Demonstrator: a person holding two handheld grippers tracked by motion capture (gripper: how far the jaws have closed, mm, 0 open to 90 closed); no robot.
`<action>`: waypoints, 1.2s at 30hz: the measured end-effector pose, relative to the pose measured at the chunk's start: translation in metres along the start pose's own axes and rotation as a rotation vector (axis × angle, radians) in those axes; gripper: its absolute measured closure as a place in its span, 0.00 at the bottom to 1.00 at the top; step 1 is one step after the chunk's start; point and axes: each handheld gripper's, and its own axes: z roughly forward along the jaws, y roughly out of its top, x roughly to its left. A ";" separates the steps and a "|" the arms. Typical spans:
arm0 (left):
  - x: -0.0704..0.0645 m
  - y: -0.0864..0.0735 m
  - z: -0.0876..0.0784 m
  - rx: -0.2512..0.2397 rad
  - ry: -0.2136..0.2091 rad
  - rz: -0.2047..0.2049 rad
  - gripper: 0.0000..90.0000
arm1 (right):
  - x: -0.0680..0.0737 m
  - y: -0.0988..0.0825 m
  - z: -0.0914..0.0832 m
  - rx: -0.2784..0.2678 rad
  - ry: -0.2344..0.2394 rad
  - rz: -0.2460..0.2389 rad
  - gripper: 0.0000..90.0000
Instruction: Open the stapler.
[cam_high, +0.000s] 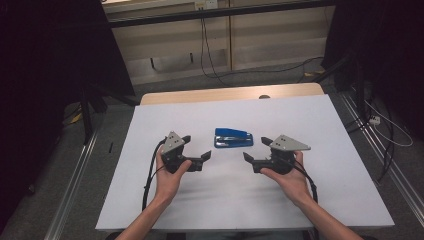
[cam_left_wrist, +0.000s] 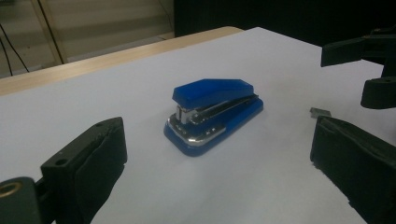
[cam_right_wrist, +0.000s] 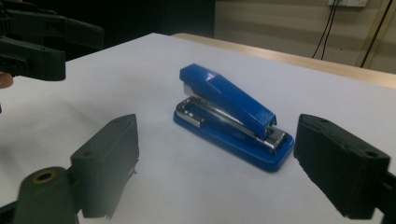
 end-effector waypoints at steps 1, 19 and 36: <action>0.000 0.001 0.002 -0.002 -0.004 0.008 0.05 | 0.000 0.002 0.002 -0.003 -0.001 -0.003 0.17; 0.019 0.016 0.039 0.014 0.015 0.023 0.06 | -0.006 0.023 0.045 -0.032 0.009 0.005 0.28; 0.031 0.004 0.044 0.127 0.007 -0.007 0.07 | 0.005 0.009 0.061 0.015 0.097 -0.016 0.67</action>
